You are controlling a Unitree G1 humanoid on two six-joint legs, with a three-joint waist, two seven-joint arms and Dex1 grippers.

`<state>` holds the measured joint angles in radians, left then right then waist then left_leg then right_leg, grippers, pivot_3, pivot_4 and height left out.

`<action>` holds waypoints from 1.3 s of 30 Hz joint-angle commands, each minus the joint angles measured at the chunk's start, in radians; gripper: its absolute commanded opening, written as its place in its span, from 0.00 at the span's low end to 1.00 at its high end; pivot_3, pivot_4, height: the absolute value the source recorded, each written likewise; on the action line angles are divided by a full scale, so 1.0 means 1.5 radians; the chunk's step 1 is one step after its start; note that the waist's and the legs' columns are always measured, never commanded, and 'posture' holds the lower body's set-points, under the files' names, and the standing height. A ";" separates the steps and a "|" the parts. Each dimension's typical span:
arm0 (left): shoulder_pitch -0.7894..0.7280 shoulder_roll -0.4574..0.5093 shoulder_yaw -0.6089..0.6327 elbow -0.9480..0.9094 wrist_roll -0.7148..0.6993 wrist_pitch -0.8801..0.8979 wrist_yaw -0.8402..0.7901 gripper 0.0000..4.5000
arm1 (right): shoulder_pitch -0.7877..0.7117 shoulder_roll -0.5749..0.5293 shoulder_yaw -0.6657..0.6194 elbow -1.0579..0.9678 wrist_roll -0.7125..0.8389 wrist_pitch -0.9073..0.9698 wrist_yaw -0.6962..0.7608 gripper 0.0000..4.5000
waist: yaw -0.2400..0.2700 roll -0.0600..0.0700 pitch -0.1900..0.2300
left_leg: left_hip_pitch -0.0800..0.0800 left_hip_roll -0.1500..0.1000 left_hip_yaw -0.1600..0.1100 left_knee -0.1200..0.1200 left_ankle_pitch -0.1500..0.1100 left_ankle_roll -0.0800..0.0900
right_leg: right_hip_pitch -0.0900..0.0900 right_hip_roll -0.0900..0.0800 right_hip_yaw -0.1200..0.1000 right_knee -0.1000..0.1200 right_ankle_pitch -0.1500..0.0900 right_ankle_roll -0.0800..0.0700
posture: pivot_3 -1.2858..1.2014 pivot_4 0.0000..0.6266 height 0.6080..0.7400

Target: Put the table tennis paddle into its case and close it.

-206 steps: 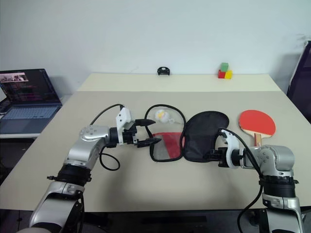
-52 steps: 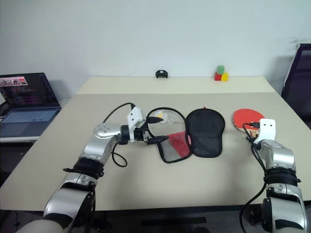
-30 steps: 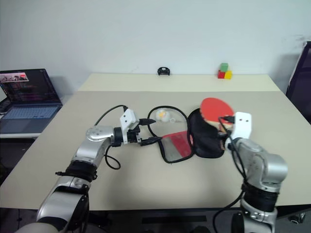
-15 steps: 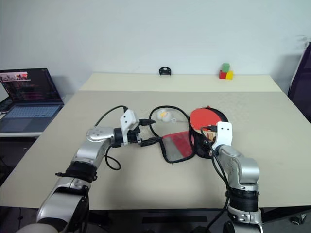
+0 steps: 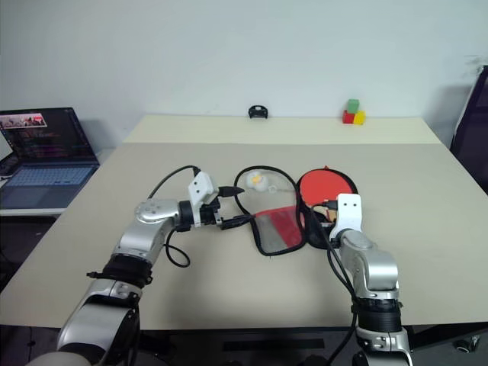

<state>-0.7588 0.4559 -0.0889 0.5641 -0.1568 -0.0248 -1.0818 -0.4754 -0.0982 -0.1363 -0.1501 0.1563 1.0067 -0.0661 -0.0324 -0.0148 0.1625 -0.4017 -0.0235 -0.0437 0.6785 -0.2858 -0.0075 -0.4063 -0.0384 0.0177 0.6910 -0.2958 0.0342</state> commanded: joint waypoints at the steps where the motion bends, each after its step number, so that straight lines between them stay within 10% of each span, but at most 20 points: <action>1: -0.005 0.003 0.014 -0.020 -0.010 -0.002 0.001 1.00 | 0.000 -0.005 0.005 -0.019 -0.013 -0.035 -0.001 0.25 | 0.000 0.000 0.000 | 0.000 0.000 0.000 0.000 0.000 0.000 | 0.000 0.000 0.000 0.000 0.000 0.000 | 0.52 0.24 1.00; 11: -0.003 0.004 0.014 -0.022 -0.010 -0.001 0.002 1.00 | 0.013 0.000 0.018 0.006 -0.026 -0.050 0.008 0.25 | 0.000 0.000 0.000 | 0.000 0.000 0.000 0.000 0.000 0.000 | 0.000 0.000 0.000 0.000 0.000 0.000 | 0.52 0.24 1.00; 21: -0.001 0.004 0.015 -0.024 -0.009 -0.002 0.005 1.00 | 0.029 0.006 0.019 -0.043 -0.007 -0.030 0.024 1.00 | 0.000 0.000 0.000 | 0.001 0.000 0.000 0.000 0.000 -0.001 | 0.000 0.000 0.000 0.001 0.000 0.000 | 0.52 0.24 1.00; 39: 0.070 0.022 0.084 -0.053 -0.032 0.044 0.084 1.00 | 0.031 -0.280 -0.034 -0.211 0.205 -0.040 0.403 1.00 | 0.001 0.000 0.000 | 0.001 0.000 -0.001 0.000 0.000 -0.001 | 0.001 0.000 -0.001 0.001 0.000 0.000 | 0.52 0.24 1.00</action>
<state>-0.6513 0.4775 0.0141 0.5382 -0.1856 0.0368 -0.9673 -0.3968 -0.4896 -0.1483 -0.4546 0.4145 0.9488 0.4829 -0.0315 -0.0153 0.1624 -0.3999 -0.0236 -0.0448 0.6790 -0.2852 -0.0084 -0.4046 -0.0379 0.0166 0.6922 -0.2959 0.0342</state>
